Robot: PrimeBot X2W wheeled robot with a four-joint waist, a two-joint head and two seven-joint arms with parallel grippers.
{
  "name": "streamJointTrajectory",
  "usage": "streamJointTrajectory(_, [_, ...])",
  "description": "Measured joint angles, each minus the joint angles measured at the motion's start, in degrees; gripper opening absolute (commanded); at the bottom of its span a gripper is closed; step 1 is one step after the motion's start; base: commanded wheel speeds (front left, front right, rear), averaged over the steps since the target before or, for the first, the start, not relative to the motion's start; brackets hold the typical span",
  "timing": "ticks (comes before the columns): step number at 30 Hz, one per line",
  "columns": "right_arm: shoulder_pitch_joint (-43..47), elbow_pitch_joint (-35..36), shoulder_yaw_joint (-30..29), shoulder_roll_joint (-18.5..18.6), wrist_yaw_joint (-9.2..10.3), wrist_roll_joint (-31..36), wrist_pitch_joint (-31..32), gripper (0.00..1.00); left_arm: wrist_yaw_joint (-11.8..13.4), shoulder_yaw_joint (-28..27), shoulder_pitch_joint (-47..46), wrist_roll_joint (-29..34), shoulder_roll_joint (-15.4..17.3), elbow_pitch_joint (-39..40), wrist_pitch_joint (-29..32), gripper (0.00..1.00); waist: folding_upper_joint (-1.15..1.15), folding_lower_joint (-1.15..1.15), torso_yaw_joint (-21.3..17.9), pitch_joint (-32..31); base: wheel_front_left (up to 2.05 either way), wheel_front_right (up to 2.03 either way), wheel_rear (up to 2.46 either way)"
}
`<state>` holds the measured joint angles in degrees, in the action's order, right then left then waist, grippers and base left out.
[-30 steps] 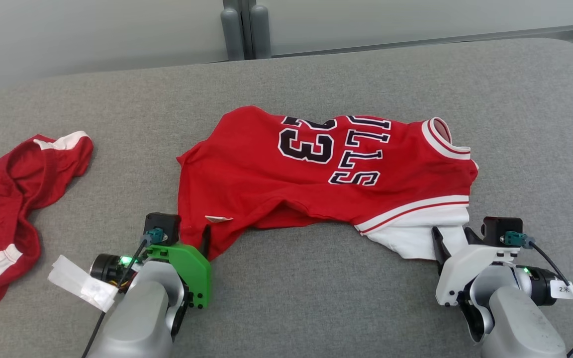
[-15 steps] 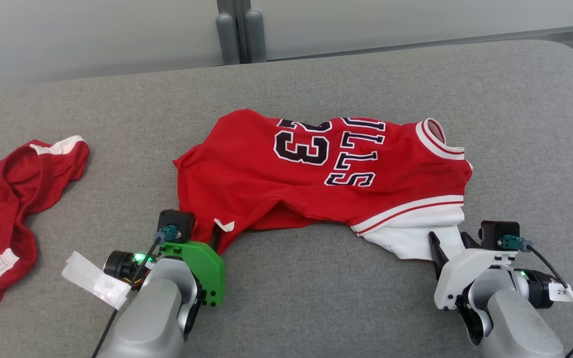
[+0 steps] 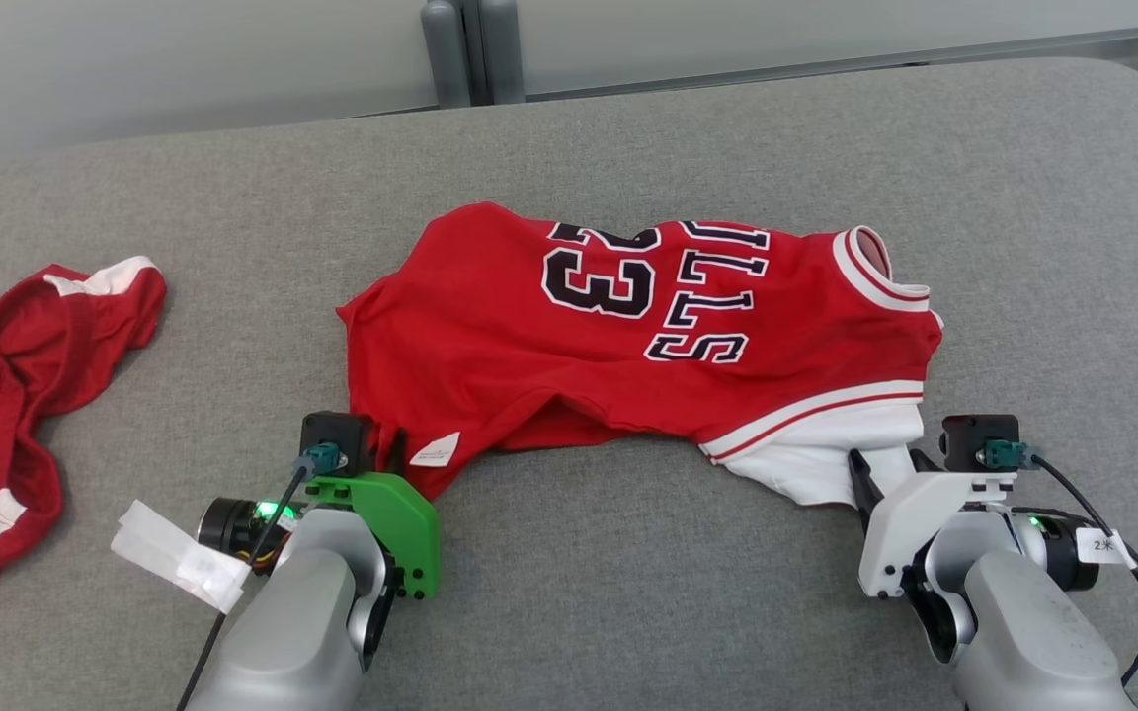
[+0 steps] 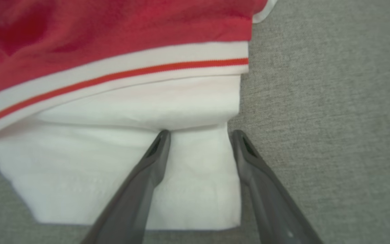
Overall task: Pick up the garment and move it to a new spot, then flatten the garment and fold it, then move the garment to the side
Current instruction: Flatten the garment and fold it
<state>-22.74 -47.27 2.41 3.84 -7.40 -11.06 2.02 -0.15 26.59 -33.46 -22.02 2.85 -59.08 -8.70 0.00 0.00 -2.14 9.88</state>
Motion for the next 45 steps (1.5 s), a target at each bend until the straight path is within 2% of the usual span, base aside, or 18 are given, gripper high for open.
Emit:
streamJointTrajectory(1, [0.0, 0.0, 0.4, 0.1, 0.13, -0.2, 0.5, 0.23, 0.0, 0.0, 0.0, -0.1, 0.0, -0.1, 0.0, 0.00, 0.00, 0.00, 0.1, 0.0, 0.00, 0.00, 0.00])
streamJointTrajectory(2, [0.0, 0.0, 0.7, 0.2, 0.21, -0.5, 1.2, 0.00, 0.1, 0.0, 0.0, -0.1, 0.0, -0.2, -0.2, 0.00, 0.00, 0.00, 0.1, 0.0, 0.00, 0.00, 0.00])
streamJointTrajectory(6, [0.1, 0.0, -0.6, -0.2, -0.09, 0.8, 2.7, 0.00, -0.3, 0.1, 0.0, -0.7, 0.0, -0.4, -0.6, 0.00, 0.00, 0.00, 0.3, -0.2, 0.00, 0.00, 0.00])
streamJointTrajectory(10, [1.4, 1.6, -3.1, -0.9, -0.23, 2.0, 1.6, 0.00, -1.2, 0.2, 0.0, -2.1, 0.0, 0.0, -2.0, 0.00, 0.00, 0.00, 0.3, -0.5, 0.00, 0.00, 0.00])
streamJointTrajectory(16, [4.5, 8.8, -2.6, -1.0, -0.14, -1.2, -0.2, 0.00, -2.5, -1.9, 0.1, -4.7, 0.0, 4.8, -5.1, 0.00, 0.01, 0.00, -0.2, -1.8, 0.00, 0.00, 0.00])
streamJointTrajectory(24, [6.4, 30.5, -5.1, -1.0, -0.13, -3.2, 1.4, 0.00, -5.6, -5.4, 1.3, -11.1, -0.1, 17.5, -6.0, 0.00, 0.00, 0.00, -0.4, -4.7, 0.00, 0.00, 0.00])
streamJointTrajectory(29, [5.4, 44.6, -6.4, -1.1, -0.14, -3.2, 6.3, 0.00, -6.7, -6.6, 1.2, -17.6, 0.5, 26.8, -0.9, 0.00, 0.00, 0.00, -0.9, -5.4, 0.00, 0.00, 0.00])
streamJointTrajectory(33, [0.4, 51.7, -6.5, 0.4, -0.13, -3.2, 10.5, 0.00, -7.0, -8.2, 0.0, -22.6, 2.2, 34.0, 4.3, 0.00, 0.00, 0.00, -1.7, -5.0, 0.00, 0.00, 0.00])
streamJointTrajectory(38, [-9.6, 53.7, -5.4, 3.8, -0.12, -4.0, 13.7, 0.00, -7.0, -10.0, -4.3, -28.3, 4.1, 40.0, 11.7, 0.00, 0.00, 0.00, -2.5, -3.0, 0.00, 0.00, 0.00])
streamJointTrajectory(41, [-16.4, 50.0, -2.9, 4.8, -0.09, -6.0, 14.5, 0.00, -5.7, -11.9, -8.2, -30.4, 4.8, 40.5, 14.7, 0.00, 0.00, 0.00, -3.1, -0.9, 0.00, 0.00, 0.00])
streamJointTrajectory(45, [-25.9, 42.3, -3.0, 3.4, -0.13, -8.7, 12.4, 0.00, -4.0, -14.7, -14.3, -32.4, 4.7, 40.4, 15.3, 0.00, 0.00, 0.00, -4.0, 2.7, 0.00, 0.00, 0.00])
